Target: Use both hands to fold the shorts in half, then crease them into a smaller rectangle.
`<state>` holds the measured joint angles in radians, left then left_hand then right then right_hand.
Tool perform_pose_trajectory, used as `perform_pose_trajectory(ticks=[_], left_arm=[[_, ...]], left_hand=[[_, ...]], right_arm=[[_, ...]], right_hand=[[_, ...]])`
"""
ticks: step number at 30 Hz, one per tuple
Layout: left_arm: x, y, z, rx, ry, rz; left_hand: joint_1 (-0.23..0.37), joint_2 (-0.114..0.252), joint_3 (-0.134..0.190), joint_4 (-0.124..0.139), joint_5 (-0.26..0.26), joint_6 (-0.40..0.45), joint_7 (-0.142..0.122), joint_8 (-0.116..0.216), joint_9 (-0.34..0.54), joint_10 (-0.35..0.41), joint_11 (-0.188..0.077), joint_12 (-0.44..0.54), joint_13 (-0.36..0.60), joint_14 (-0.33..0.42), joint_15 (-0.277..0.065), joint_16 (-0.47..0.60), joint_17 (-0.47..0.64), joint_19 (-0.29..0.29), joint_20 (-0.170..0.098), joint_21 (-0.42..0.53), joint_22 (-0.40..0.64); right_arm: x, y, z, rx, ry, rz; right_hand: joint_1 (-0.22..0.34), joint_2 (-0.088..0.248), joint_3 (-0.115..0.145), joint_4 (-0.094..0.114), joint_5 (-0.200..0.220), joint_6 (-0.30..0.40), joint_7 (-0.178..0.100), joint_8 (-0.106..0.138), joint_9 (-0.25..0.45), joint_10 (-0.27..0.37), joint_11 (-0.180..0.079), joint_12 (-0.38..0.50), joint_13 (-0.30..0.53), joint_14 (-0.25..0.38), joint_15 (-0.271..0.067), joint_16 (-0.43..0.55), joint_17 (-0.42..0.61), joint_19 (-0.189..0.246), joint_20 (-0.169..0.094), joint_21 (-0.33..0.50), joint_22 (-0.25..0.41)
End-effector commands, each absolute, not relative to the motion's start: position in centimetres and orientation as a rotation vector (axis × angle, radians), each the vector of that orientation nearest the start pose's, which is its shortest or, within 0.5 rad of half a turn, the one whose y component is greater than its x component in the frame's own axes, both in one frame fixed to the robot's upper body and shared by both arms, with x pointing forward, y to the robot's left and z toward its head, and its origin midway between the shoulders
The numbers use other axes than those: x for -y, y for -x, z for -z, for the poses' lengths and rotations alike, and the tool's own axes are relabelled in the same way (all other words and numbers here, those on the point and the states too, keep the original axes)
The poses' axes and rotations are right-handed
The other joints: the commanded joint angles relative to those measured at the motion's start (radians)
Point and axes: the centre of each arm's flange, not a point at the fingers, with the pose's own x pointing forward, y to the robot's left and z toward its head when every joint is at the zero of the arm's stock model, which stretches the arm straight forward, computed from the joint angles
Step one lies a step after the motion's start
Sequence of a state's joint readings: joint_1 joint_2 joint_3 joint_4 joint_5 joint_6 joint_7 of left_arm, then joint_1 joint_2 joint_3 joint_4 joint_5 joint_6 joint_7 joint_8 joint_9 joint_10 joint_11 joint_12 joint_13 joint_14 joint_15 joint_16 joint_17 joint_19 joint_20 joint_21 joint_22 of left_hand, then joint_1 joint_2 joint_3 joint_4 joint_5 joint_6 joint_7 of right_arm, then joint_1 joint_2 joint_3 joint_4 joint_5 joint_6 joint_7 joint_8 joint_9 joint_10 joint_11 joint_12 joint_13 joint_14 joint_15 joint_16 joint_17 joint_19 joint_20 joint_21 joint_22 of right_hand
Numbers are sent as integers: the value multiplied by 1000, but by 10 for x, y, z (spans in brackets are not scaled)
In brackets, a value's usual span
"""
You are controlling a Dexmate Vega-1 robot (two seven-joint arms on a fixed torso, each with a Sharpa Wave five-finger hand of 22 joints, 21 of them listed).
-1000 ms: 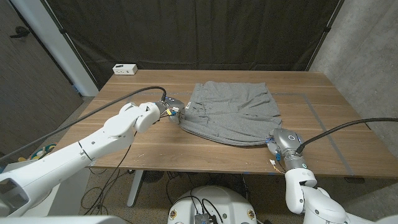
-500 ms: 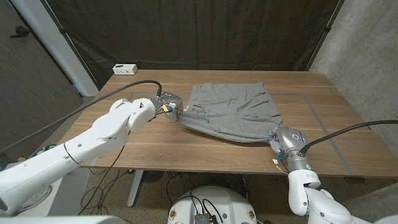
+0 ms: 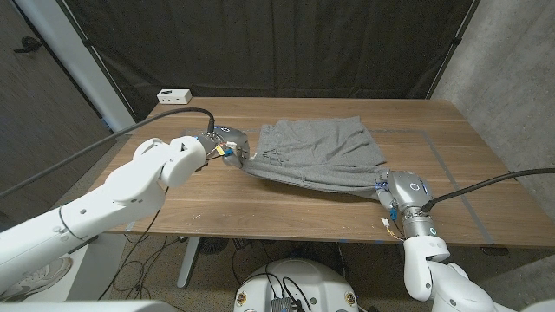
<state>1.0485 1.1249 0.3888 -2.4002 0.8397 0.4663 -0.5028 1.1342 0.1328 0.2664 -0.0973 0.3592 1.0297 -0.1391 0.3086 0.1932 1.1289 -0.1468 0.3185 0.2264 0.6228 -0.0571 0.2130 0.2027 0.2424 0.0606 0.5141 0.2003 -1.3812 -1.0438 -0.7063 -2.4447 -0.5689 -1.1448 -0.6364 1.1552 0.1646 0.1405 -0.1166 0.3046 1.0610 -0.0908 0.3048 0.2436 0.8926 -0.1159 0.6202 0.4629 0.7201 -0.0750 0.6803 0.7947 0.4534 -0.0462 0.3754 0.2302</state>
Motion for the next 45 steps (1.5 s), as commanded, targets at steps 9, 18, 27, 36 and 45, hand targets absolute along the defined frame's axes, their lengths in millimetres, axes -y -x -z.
perform_pose_trajectory(ticks=[9,18,27,36,45], left_arm=[[-238,-414,-43,478,-1788,-15],[-249,-407,-47,466,-1768,-73],[-258,-404,-52,459,-1748,-116],[-265,-405,-56,470,-1723,-156],[-277,-408,-61,514,-1658,-184]], left_hand=[[9,15,2,7,11,50,61,1,12,25,-20,11,133,11,-169,-1,2,-1,0,2,1],[10,17,3,10,12,41,63,1,18,20,-26,12,140,14,-168,-1,3,-3,1,3,1],[11,18,3,12,12,38,64,3,24,21,-28,14,145,17,-168,-2,4,-3,2,3,1],[11,21,4,14,12,30,63,2,28,18,-37,15,151,18,-168,-2,4,-3,3,4,2],[11,21,3,16,12,27,66,4,32,14,-41,16,155,19,-167,-3,4,-3,3,5,2]], right_arm=[[242,-410,109,459,1415,543],[244,-418,96,489,1442,554],[243,-423,83,542,1454,581],[239,-428,67,599,1480,599],[234,-440,51,632,1498,604]], right_hand=[[9,5,1,8,2,10,-2,2,10,-1,-9,11,10,11,-144,-6,10,-7,-48,7,2],[10,5,0,11,2,13,-4,2,13,-1,-10,16,16,14,-144,-9,15,-8,-49,10,3],[13,4,-1,12,1,15,-5,1,15,-3,-12,21,23,18,-145,-11,22,-11,-49,13,3],[13,4,-3,15,1,15,-8,1,20,-3,-13,25,29,19,-145,-15,27,-13,-50,16,3],[13,3,-5,18,1,13,-20,0,24,-2,-12,31,36,22,-145,-19,33,-15,-51,20,3]])
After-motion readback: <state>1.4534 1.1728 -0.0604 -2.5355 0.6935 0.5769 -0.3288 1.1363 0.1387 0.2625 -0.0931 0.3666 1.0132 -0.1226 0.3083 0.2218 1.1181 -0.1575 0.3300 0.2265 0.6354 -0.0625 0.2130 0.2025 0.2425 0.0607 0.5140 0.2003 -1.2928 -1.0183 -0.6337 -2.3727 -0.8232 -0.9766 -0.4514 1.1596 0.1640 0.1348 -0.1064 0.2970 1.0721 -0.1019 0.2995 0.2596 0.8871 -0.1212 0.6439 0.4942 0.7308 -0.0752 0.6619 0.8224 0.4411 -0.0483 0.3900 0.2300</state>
